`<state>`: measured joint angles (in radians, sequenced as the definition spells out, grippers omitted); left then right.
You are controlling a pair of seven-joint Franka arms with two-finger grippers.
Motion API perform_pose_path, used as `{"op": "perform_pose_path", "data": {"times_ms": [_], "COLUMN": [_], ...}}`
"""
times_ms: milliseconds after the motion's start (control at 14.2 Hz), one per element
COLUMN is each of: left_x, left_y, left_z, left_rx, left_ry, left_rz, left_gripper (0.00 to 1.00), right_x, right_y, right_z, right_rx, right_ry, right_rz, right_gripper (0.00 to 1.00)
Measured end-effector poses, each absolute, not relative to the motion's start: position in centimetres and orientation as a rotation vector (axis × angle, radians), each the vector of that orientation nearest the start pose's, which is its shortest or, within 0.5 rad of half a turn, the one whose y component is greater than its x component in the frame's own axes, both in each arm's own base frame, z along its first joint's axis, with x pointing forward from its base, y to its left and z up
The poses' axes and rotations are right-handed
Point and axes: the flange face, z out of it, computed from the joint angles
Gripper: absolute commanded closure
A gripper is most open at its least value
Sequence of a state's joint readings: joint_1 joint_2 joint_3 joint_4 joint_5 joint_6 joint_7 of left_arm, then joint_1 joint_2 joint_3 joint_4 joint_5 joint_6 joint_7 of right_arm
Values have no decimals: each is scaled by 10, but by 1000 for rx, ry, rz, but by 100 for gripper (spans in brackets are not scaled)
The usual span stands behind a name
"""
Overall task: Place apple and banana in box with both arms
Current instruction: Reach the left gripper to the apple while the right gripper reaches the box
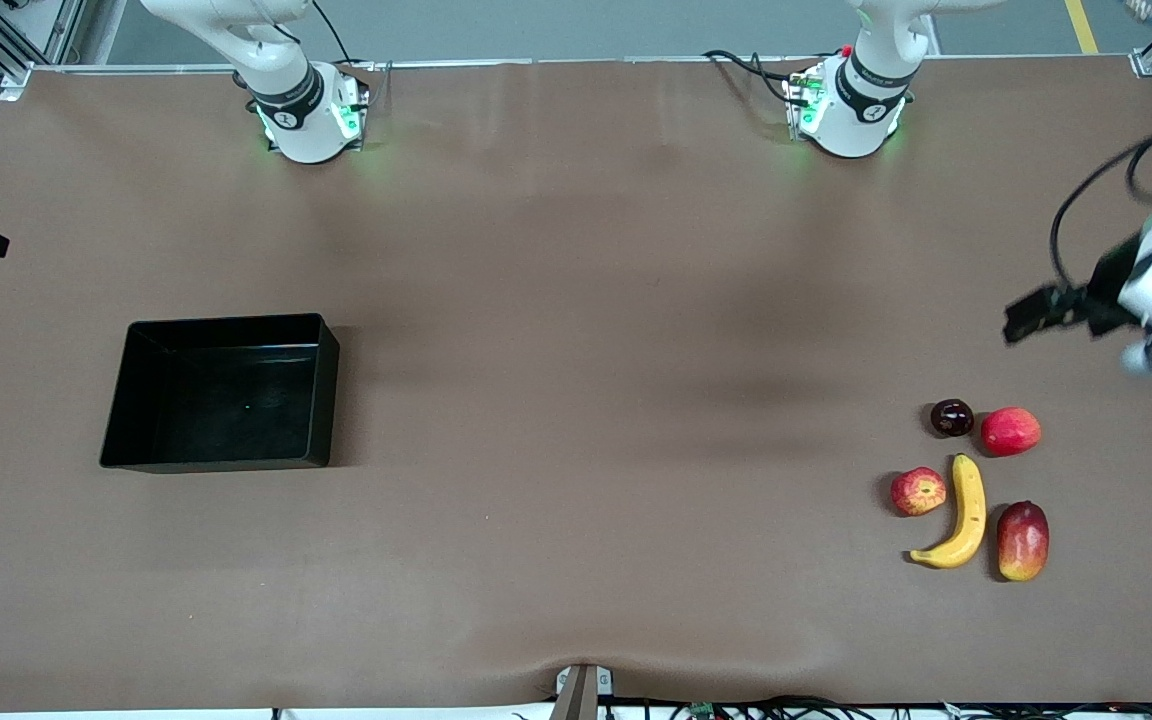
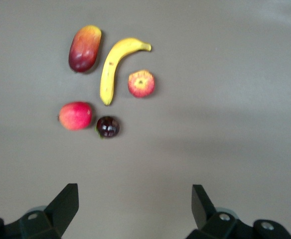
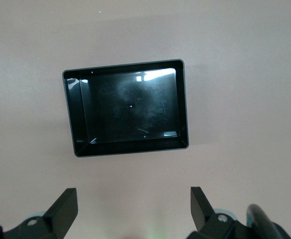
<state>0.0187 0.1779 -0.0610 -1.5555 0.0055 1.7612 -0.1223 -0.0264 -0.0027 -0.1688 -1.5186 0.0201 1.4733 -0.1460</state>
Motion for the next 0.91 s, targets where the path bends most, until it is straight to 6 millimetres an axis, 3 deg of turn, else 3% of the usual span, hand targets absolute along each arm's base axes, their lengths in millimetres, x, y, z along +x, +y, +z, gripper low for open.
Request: {"op": "perform_pose_path", "data": {"times_ms": [281, 562, 773, 913], "left_x": [675, 709, 717, 718], "left_y": [-21, -21, -19, -14], "left_z": [439, 336, 279, 255], "left_rx": [-3159, -3169, -3172, -3170], "left_ry": [-137, -147, -158, -169], "left_rz": [-104, -191, -211, -197], "left_gripper": [0, 0, 0, 0], "right_x": [544, 557, 568, 582], "right_y": [-105, -110, -131, -147], "right_z": [621, 603, 579, 549], "right_rx": [-3147, -3171, -3172, -3170], "right_ry": [65, 69, 109, 79], "right_rz": [121, 131, 163, 182], "right_gripper": [0, 0, 0, 0]}}
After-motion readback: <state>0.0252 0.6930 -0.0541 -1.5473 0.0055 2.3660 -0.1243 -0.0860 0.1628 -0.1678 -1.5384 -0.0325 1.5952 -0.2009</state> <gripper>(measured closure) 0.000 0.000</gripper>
